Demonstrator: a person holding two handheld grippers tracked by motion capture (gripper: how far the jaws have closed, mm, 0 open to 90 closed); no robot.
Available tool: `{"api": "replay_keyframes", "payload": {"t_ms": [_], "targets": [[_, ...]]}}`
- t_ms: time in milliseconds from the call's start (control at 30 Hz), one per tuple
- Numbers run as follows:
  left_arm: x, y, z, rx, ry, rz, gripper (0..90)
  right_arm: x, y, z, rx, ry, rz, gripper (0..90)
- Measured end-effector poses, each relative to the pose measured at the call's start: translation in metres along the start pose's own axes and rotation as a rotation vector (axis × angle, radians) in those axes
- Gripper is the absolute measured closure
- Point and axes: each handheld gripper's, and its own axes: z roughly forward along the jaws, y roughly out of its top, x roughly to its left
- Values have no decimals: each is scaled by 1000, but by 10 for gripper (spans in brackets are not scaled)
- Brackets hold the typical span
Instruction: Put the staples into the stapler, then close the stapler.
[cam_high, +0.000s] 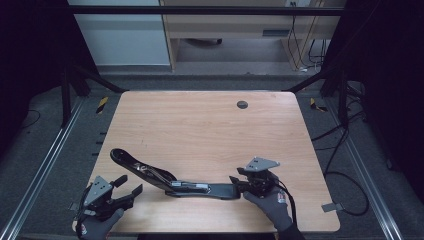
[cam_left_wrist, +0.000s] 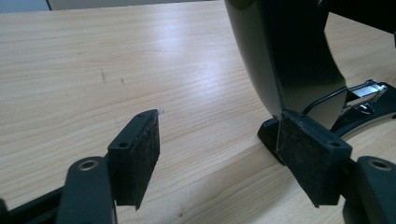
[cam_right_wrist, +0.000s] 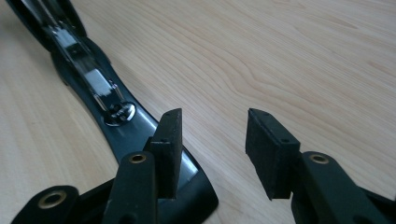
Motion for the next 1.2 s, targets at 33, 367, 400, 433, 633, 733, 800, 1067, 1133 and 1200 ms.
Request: {"api": "replay_keyframes", "payload": {"t_ms": [33,367,400,433,633,733,800,1067,1133,1200], "targets": [[-1,1,0,-3,-1,1,292,0,-4,-1,-2,-10,8,569],[-7,12,-9,-58,-11,-8,250,-2,-25,-8,-21,-48,31,563],[-7,13,-9,-64,-13,-12,250,-2,-26,-8,-18,-46,29,564],[-7,14,-10,-65,-15,-13,248,-1,-27,-7,-14,-47,31,565],[-8,20,-13,-96,-5,-30,242,2,-29,-8,-15,-41,30,582],[-8,23,-14,-110,-3,-24,239,3,-29,-9,-22,-28,30,608],[-9,26,-15,-121,2,-25,239,4,-29,-9,-19,-29,36,629],[-6,37,-12,-149,8,-41,235,7,-29,-10,-20,-20,26,742],[-6,39,-11,-156,6,-41,236,7,-29,-10,-18,-17,36,771],[-7,41,-10,-161,3,-44,246,8,-29,-10,-17,-15,33,803]]}}
